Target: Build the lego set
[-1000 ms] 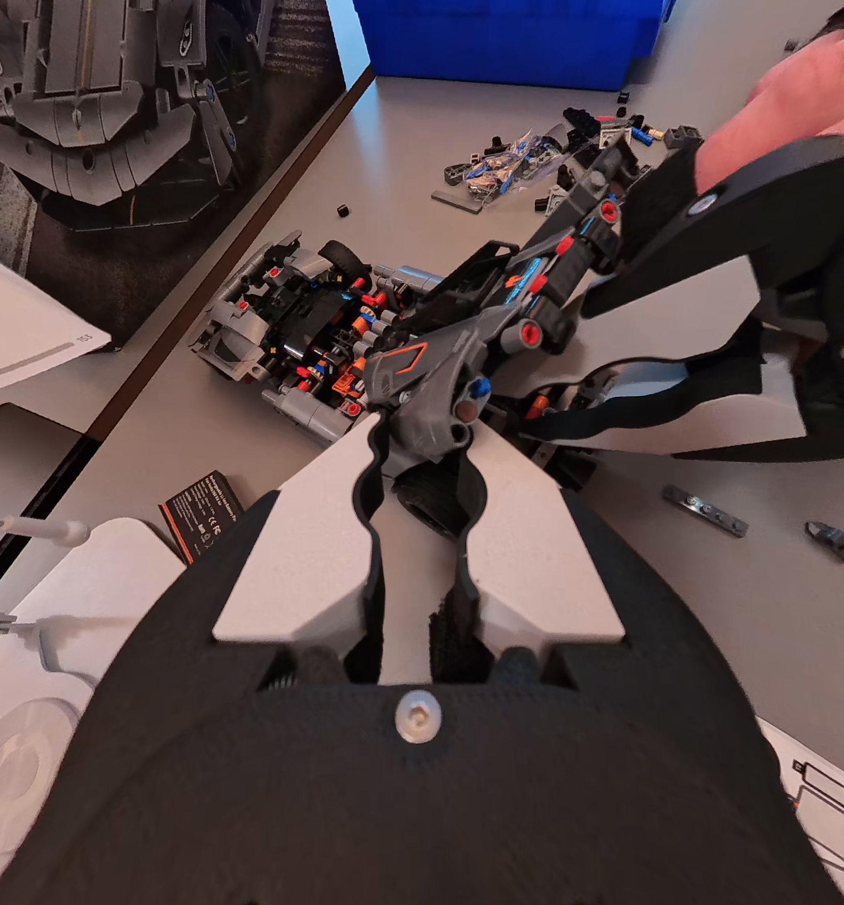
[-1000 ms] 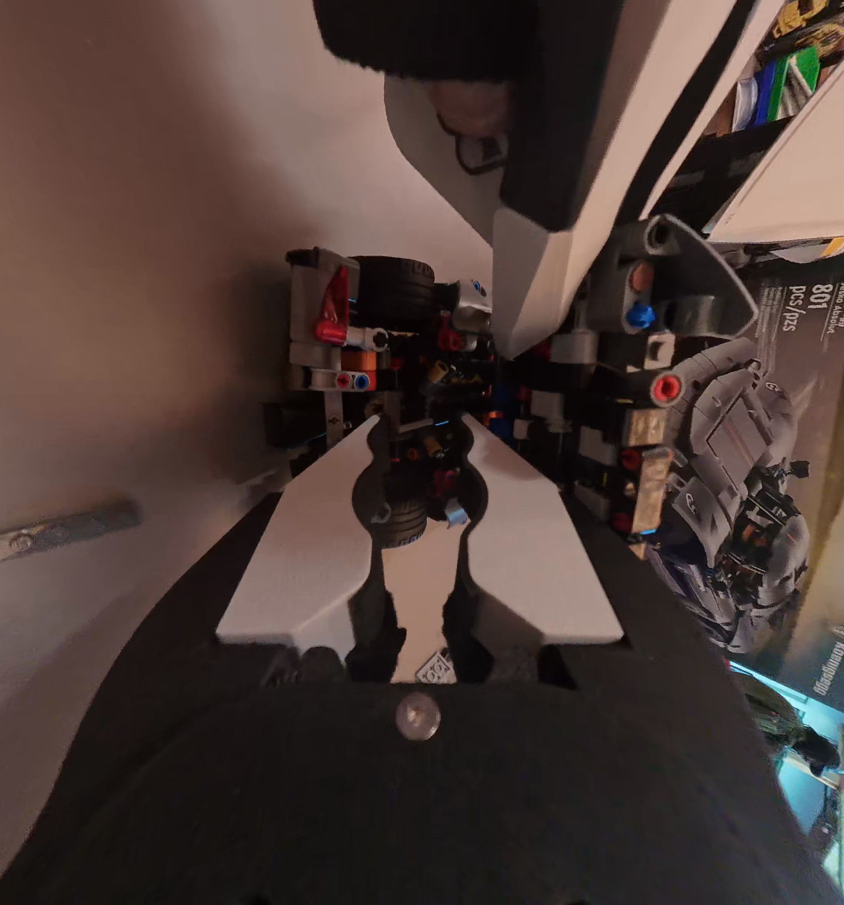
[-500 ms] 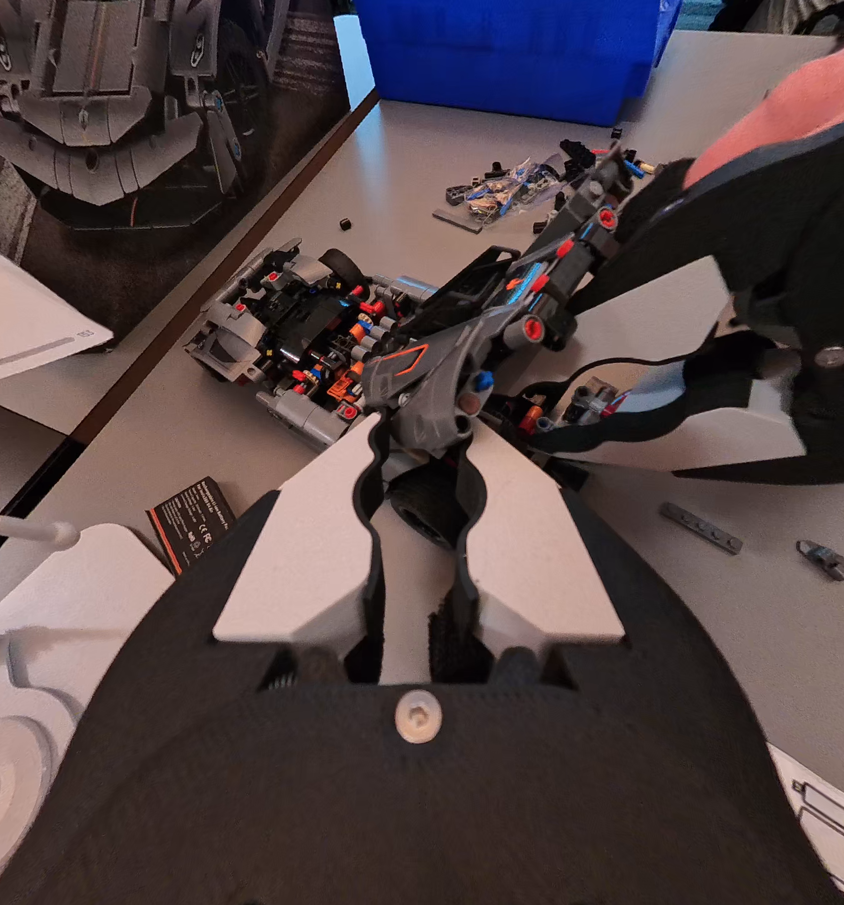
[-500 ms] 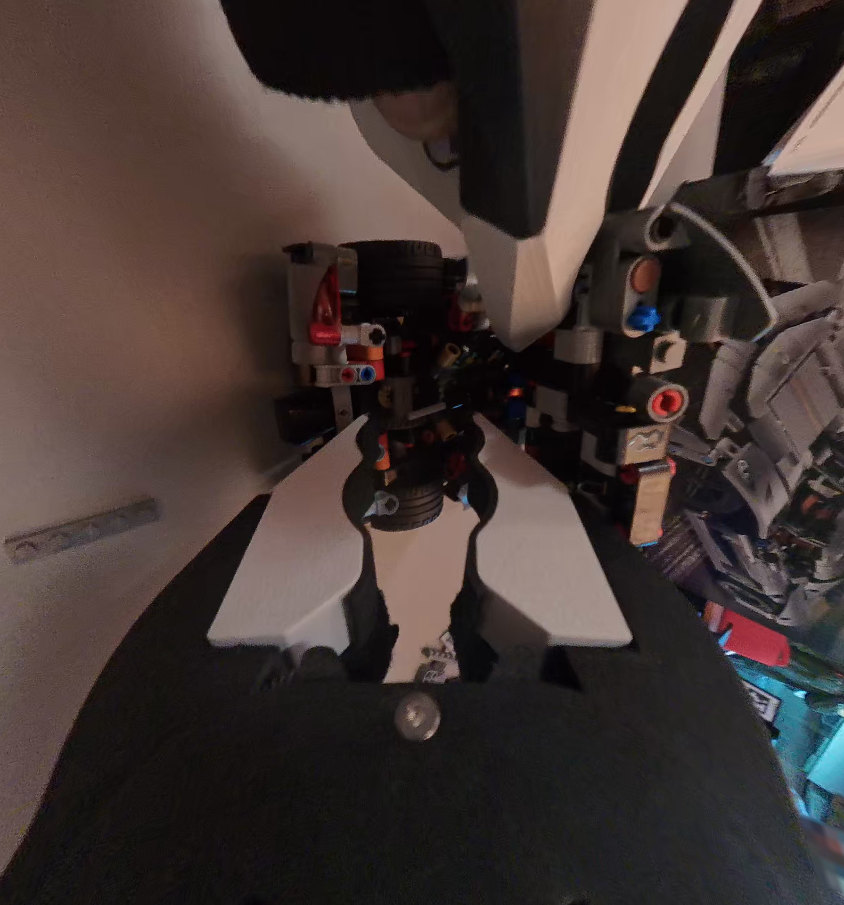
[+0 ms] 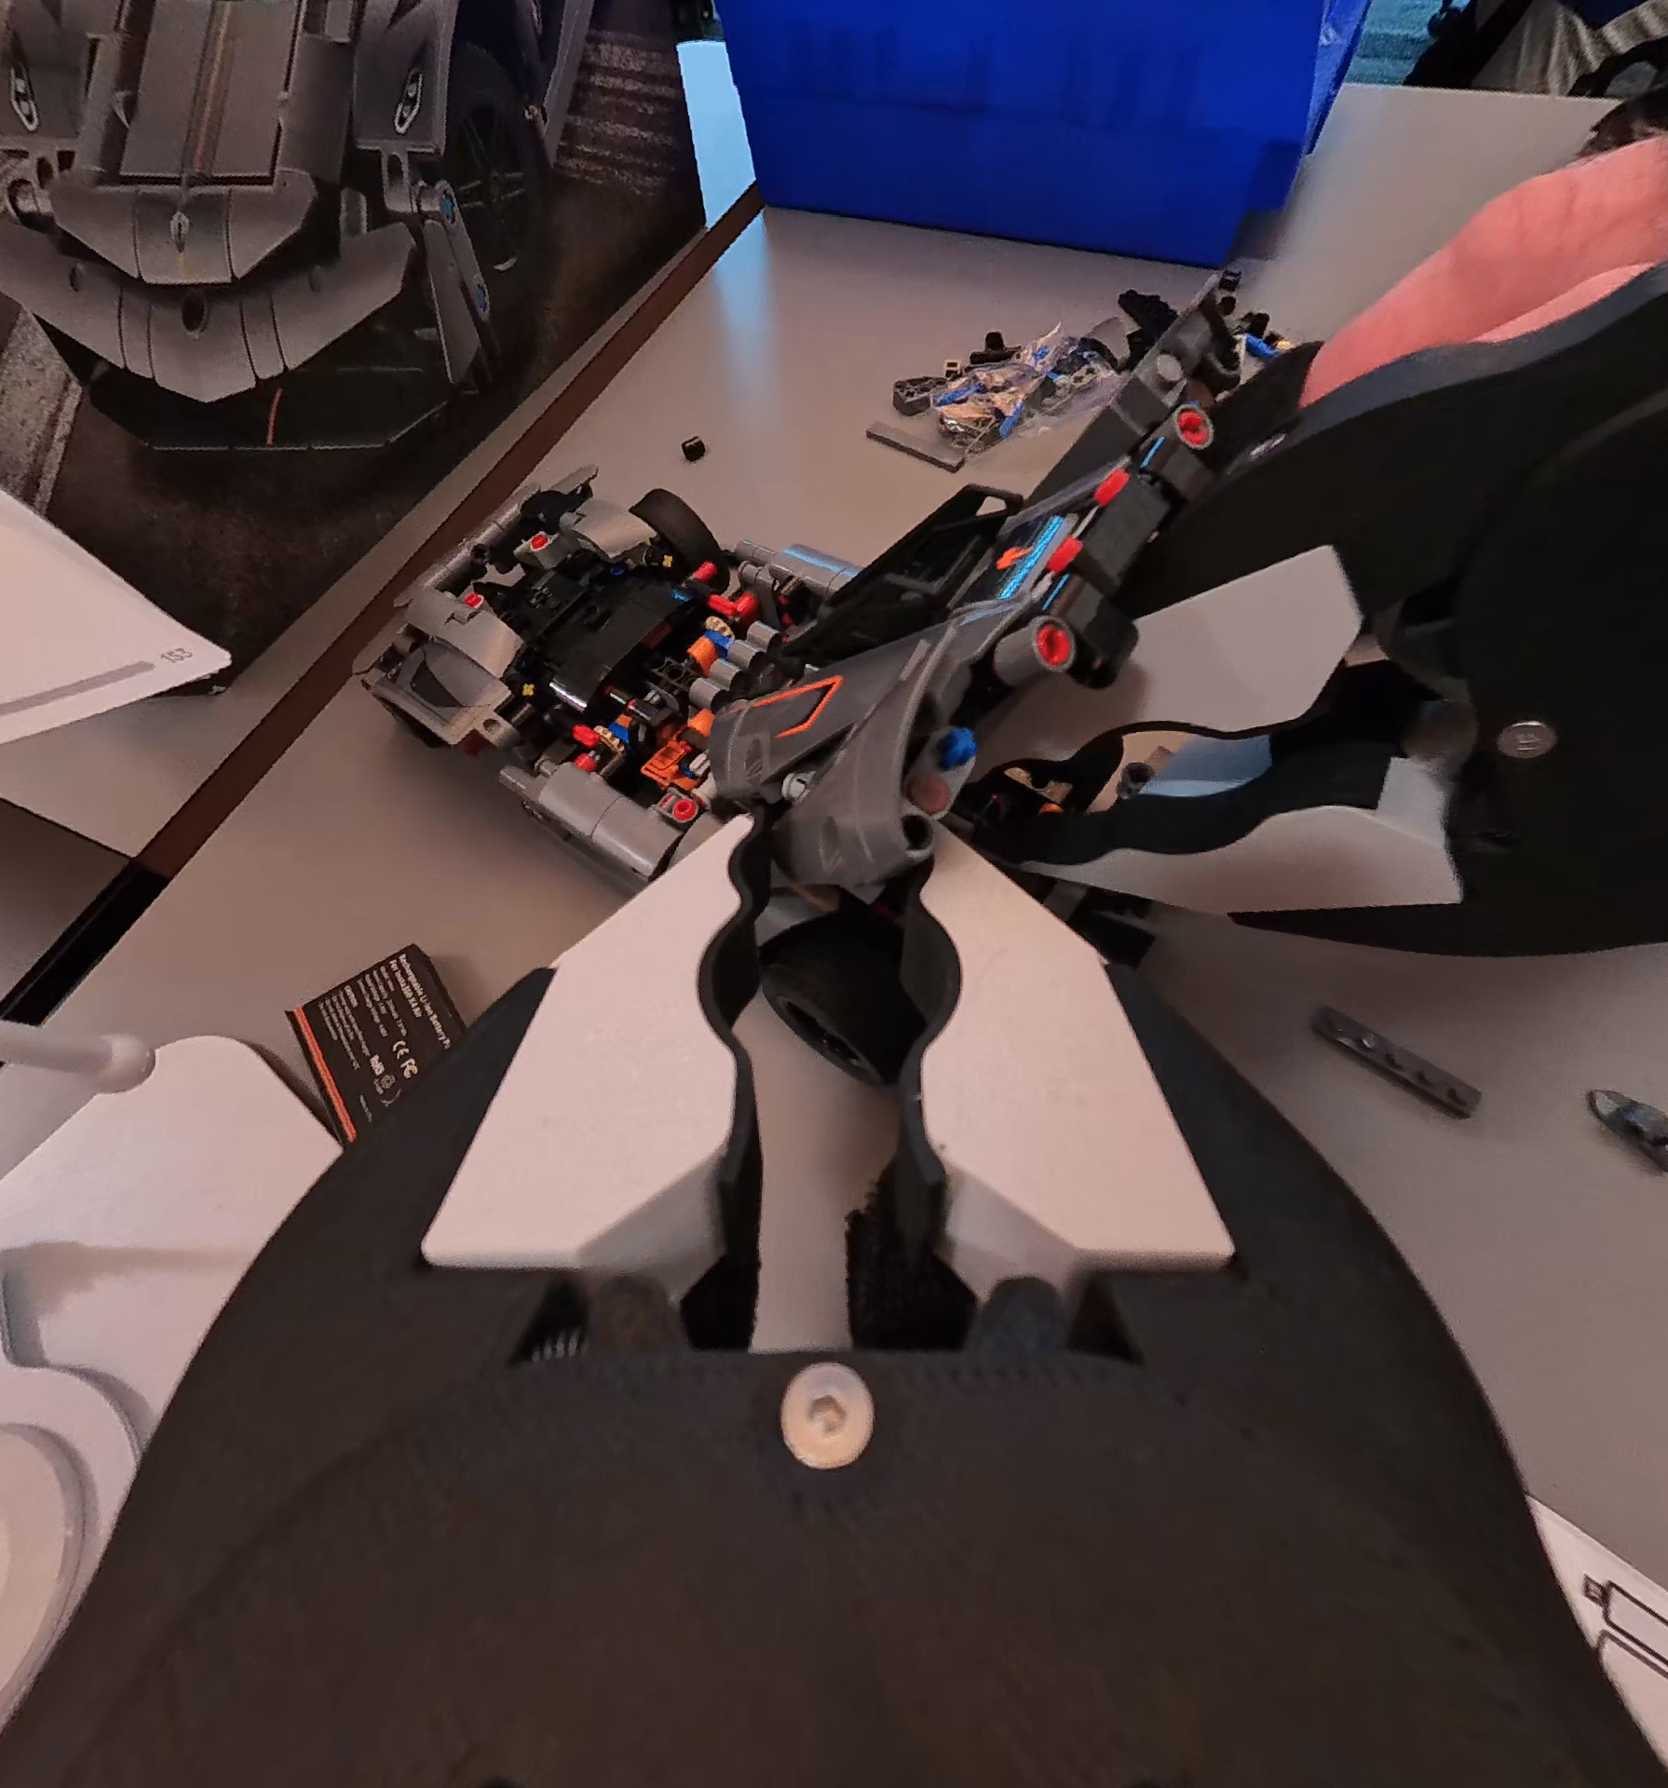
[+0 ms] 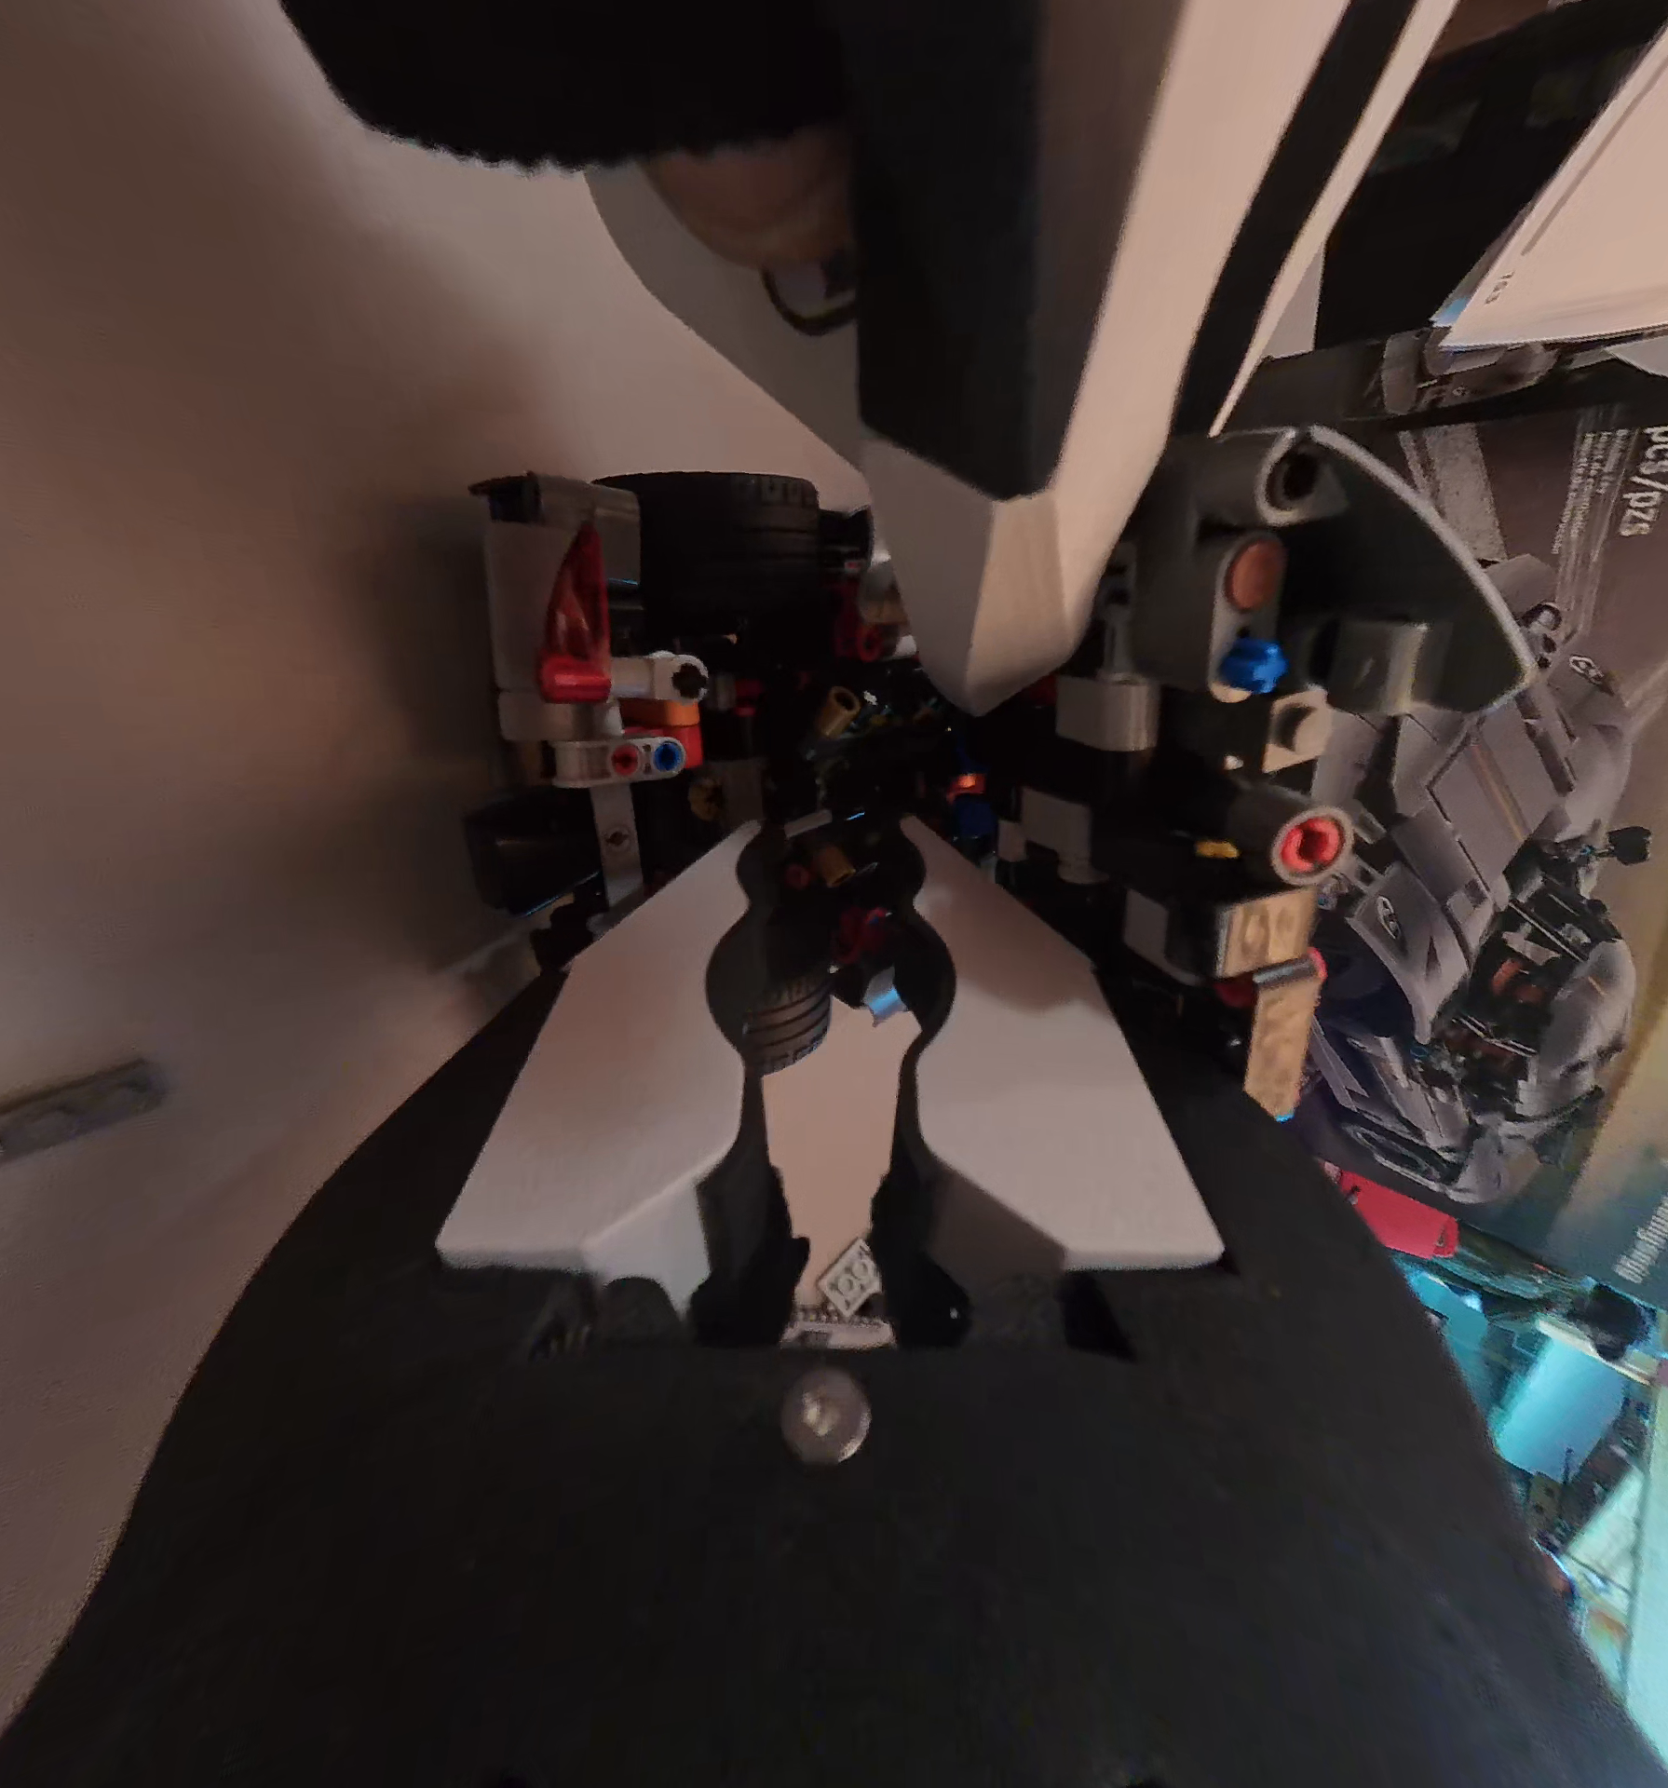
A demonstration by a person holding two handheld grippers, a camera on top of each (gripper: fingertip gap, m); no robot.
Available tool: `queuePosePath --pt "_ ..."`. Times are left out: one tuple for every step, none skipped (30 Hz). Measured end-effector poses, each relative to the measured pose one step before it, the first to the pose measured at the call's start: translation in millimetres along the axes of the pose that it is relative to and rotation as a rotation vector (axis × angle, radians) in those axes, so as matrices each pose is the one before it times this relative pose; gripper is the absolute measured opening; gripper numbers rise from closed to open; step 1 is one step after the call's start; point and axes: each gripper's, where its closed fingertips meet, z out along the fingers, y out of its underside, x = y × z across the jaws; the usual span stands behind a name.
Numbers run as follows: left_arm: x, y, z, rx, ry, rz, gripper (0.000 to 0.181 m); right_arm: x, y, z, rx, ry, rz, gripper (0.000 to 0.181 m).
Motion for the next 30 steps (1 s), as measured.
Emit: queuePosePath --pt "0.14 -0.36 0.0 0.0026 0.0015 -0.0008 0.022 2.97 1.05 0.39 -0.0084 0.0209 -0.0069 0.014" --pt "-0.04 -0.16 0.06 0.0005 0.0017 -0.0025 0.022 2.28 1.16 0.68 -0.0085 0.021 -0.0144 0.012" --pt "-0.14 0.12 -0.06 -0.0008 -0.0003 0.0014 0.022 -0.06 0.36 0.71 -0.0034 0.0047 -0.0105 0.013" --pt "-0.11 0.08 -0.03 0.0006 -0.0004 0.0012 0.022 -0.76 -0.62 0.3 0.0032 -0.0034 -0.0011 0.013" --pt "0.05 0.06 0.01 0.0007 0.001 -0.0014 0.022 -0.73 -1.21 -0.61 0.0088 -0.0053 -0.0005 0.015" --pt "-0.1 -0.05 0.02 0.0007 0.0007 -0.0011 0.022 -1.19 -1.19 -1.33 0.0085 -0.0121 -0.001 0.018" --pt "-0.04 -0.02 0.01 0.0003 0.0006 -0.0002 0.022 -1.32 -1.25 -1.73 0.0074 -0.0171 0.0057 0.021" --pt "-0.07 -0.28 0.08 0.0014 0.0006 -0.001 0.022 -1.07 -1.38 -2.11 0.0069 -0.018 0.009 0.024" --pt "0.08 -0.24 0.06 0.0011 0.0014 -0.0015 0.022 -0.72 -0.77 -1.96 0.0004 -0.0129 0.0052 0.026" --pt "-0.05 -0.09 0.26 0.0006 0.0002 -0.0004 0.022 0.42 0.39 -0.88 -0.0125 -0.002 -0.0018 0.028" --pt "-0.29 -0.02 0.0 0.0004 -0.0003 -0.0004 0.022 1.08 1.62 0.41 -0.0216 0.0068 -0.0119 0.029" --pt "-0.32 0.02 -0.11 0.0008 -0.0007 -0.0024 0.022 0.39 1.87 1.48 -0.0218 0.0053 -0.0168 0.031" --pt "-0.41 0.14 -0.04 0.0004 -0.0008 -0.0023 0.022 -0.04 0.86 1.83 -0.0131 0.0057 -0.017 0.031" --pt "-0.34 0.23 -0.03 0.0003 -0.0009 -0.0003 0.022 0.48 0.52 1.9 -0.008 0.0133 -0.0224 0.031" --pt "-0.33 0.15 -0.03 0.0 -0.0014 -0.0006 0.022 0.56 0.33 1.46 -0.0048 0.0154 -0.0237 0.03" --pt "-0.99 0.7 0.33 -0.0031 -0.0059 0.0011 0.022 0.49 -0.19 0.81 0.0004 0.0099 -0.0157 0.029" --pt "-0.35 0.07 0.29 0.001 -0.0024 0.0013 0.022 0.53 -0.04 0.5 0.0008 0.0049 -0.0111 0.03" --pt "-0.43 -0.12 0.31 0.001 -0.0011 -0.0025 0.022 0.5 0.32 0.42 -0.0007 0.0013 -0.008 0.03" --pt "-0.14 -0.33 0.33 0.0016 0.0 -0.0025 0.022 0.21 0.0 0.29 0.0002 -0.0006 -0.0044 0.029" --pt "-0.36 -0.09 0.21 0.001 -0.001 -0.001 0.022 0.2 0.02 0.4 -0.0005 0.0 -0.0011 0.029" --pt "-0.26 -0.05 0.35 0.0008 -0.0017 0.001 0.022 0.16 0.2 0.29 -0.0019 0.0023 0.0 0.029" --pt "-0.24 0.1 0.32 0.0006 -0.0017 0.0001 0.022 0.67 -0.23 0.17 -0.0007 0.0083 0.0 0.029" --pt "-0.2 -0.14 0.15 0.0006 -0.0005 -0.0006 0.022 0.37 -0.45 0.1 0.0019 0.0087 0.0001 0.029" --pt "-0.31 0.16 0.09 -0.0009 -0.001 0.0002 0.023 0.2 -0.06 0.16 0.0014 0.0071 -0.001 0.029" --pt "-0.13 0.04 0.26 0.0004 -0.0014 0.0009 0.023 0.77 -0.21 -0.06 0.0031 0.009 -0.0003 0.029" --pt "0.27 -0.53 0.12 0.0034 0.0015 -0.0018 0.022 0.89 -0.55 -0.27 0.0056 0.0079 0.0046 0.03" --pt "0.08 -0.28 0.13 0.001 0.0009 -0.0017 0.022 1.97 -0.14 -0.36 0.0036 0.0152 0.0047 0.022" --pt "0.73 -0.66 -0.12 0.0037 0.0043 0.0005 0.022 3.26 0.24 -0.12 0.0026 0.0257 -0.0088 0.019" --pt "0.61 -0.51 -0.3 0.0023 0.0046 -0.0012 0.022 1.94 0.06 0.19 0.0034 0.0149 -0.0089 0.017" --pt "-0.12 -0.17 -0.43 0.0009 0.0006 -0.0014 0.022 -0.62 -0.03 0.46 0.0021 -0.0061 0.0018 0.019"
